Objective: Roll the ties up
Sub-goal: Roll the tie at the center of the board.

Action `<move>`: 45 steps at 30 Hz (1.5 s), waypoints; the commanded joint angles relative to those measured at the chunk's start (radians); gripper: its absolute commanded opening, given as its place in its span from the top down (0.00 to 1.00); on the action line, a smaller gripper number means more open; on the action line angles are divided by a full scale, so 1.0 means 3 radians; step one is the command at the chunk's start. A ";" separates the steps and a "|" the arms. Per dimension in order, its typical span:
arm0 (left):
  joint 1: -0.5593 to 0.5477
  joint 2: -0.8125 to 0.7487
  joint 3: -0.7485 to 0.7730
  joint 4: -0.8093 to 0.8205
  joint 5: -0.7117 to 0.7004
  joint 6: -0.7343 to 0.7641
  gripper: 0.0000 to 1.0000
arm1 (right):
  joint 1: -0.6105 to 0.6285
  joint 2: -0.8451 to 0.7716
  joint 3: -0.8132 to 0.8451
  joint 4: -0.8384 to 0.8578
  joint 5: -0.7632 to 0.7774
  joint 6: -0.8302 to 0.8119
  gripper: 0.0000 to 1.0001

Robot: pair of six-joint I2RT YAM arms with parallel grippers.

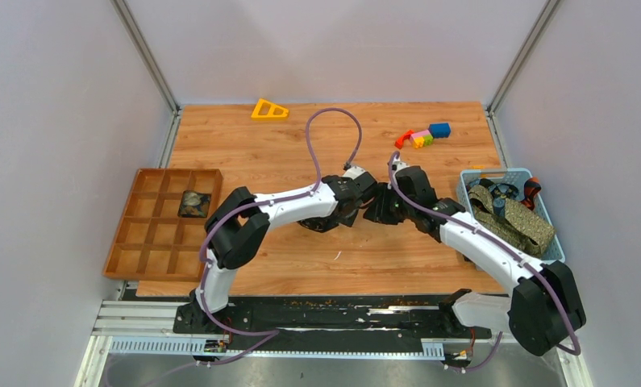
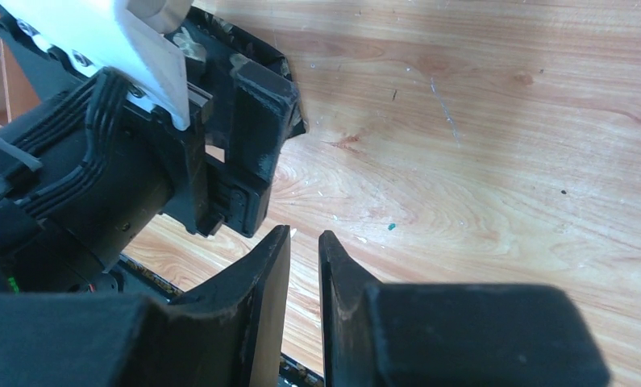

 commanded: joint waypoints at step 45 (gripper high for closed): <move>0.1648 -0.1722 -0.2114 0.1949 0.2826 0.1020 0.02 | 0.0093 0.1485 0.0411 0.1070 -0.0943 0.0383 0.19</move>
